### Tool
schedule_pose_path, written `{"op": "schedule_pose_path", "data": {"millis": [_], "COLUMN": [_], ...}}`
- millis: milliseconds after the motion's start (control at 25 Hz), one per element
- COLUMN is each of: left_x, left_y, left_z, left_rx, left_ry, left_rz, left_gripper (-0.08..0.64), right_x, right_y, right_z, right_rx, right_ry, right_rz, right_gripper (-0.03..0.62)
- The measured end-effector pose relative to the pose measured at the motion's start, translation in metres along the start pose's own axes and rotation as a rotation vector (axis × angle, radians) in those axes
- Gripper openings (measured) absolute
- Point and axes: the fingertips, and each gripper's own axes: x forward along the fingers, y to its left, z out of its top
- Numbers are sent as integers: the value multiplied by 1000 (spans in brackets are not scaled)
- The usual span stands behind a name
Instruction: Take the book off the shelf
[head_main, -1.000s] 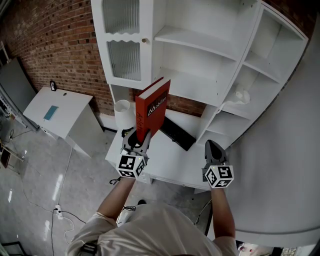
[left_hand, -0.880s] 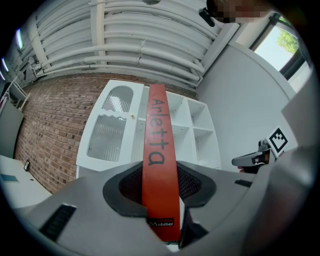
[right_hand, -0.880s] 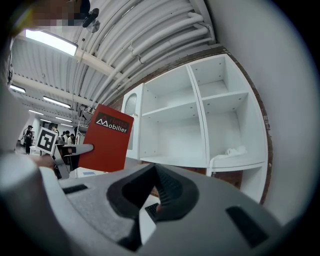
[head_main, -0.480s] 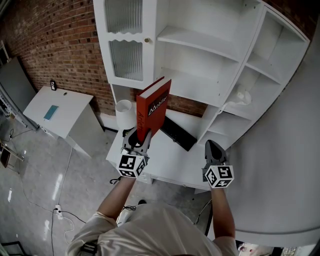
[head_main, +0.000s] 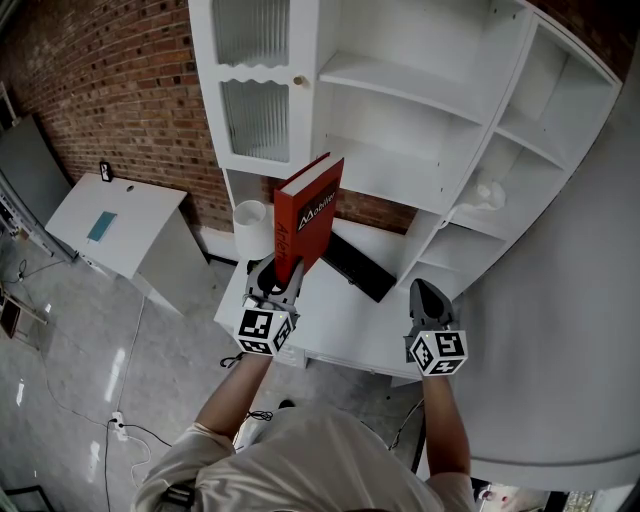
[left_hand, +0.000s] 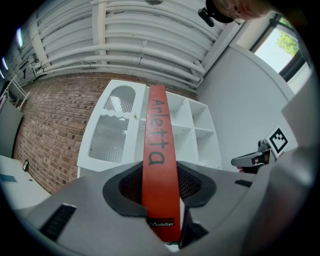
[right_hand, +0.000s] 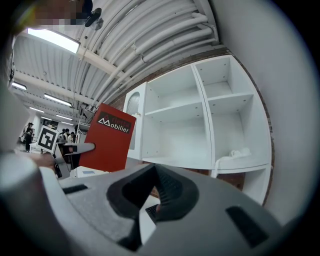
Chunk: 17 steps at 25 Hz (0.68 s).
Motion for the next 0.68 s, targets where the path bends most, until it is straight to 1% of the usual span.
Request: {"op": "schedule_pose_path", "data": {"millis": [160, 680], "left_x": [-3, 3], "left_y": [-3, -2], "left_z": [5, -1], "left_rx": [-3, -2], "left_ry": [0, 0], "left_rz": [-4, 5], "left_gripper": [146, 146], "right_x": [-6, 0], "right_y": [2, -1], "right_z": [5, 2], "right_rx": [-10, -18], "right_ry": [4, 0], "right_rz": [0, 11], "right_gripper": [2, 2]}}
